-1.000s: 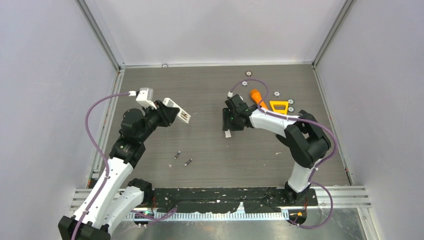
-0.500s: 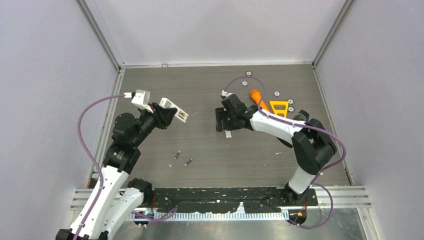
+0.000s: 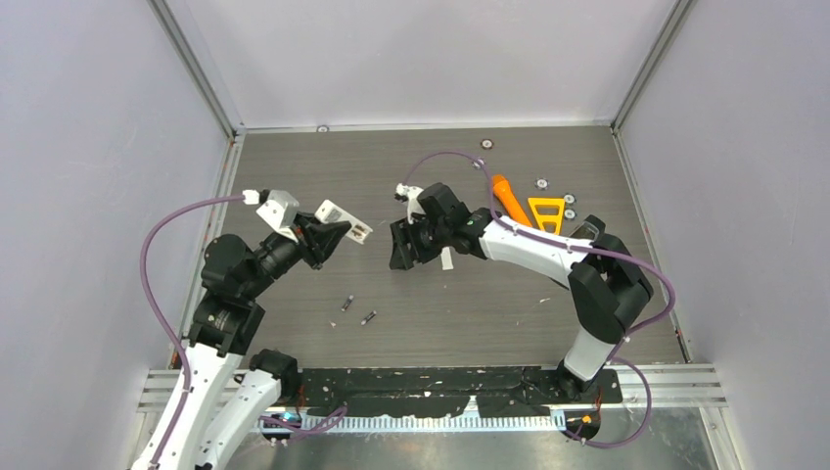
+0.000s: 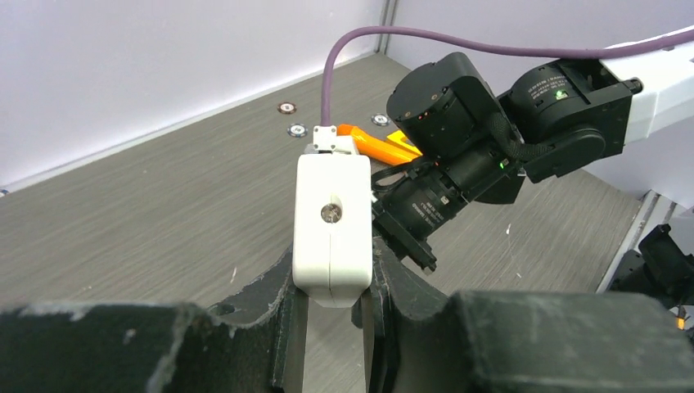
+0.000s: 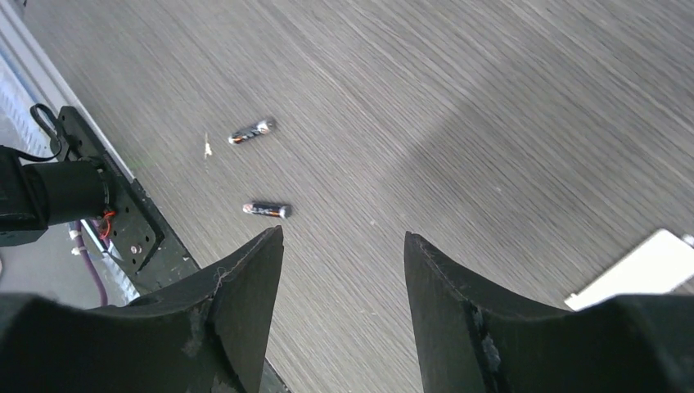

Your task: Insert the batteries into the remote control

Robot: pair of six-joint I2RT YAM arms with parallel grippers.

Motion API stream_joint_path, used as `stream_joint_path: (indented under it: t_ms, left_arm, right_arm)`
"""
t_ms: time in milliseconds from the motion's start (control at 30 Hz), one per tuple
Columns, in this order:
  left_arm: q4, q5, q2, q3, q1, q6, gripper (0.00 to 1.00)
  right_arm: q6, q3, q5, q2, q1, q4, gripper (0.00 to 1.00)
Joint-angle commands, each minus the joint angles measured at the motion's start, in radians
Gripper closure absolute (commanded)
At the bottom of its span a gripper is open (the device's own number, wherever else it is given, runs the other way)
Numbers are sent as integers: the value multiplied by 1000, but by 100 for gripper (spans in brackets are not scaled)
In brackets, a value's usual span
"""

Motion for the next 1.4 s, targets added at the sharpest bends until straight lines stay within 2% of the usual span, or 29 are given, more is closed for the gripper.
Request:
stream_joint_path:
  t_ms: [0,467,567,733,900,1133,1300,1367]
  left_arm:
    - [-9,-49,-5,62,5,38,100]
    - [-197,-551,-121,194,5,-73,100]
    - [-211,-622,-151,207,4,-111,100]
    - [-232,-635,-171,221,5,-140,100]
    - [-277,-637,-182,229,5,-157,100]
    - [-276,-654,-215,206,5,-185,100]
    - [-298,-646,-214,219,5,-185,100]
    - [-312,-634,-211,226,5,-187,100]
  right_arm:
    - [-58,96,15,35,68,13,39]
    - [-100,309,225,254,293,-102,45]
    - [-36,389,298,306,319,-145,46]
    - [36,435,370,373,327,-178,46]
    - [73,437,372,382,334,-163,44]
    - [209,502,514,434,341,-258,43]
    - [206,458,467,415,341,-229,47]
    - [150,406,425,385,342,-183,49]
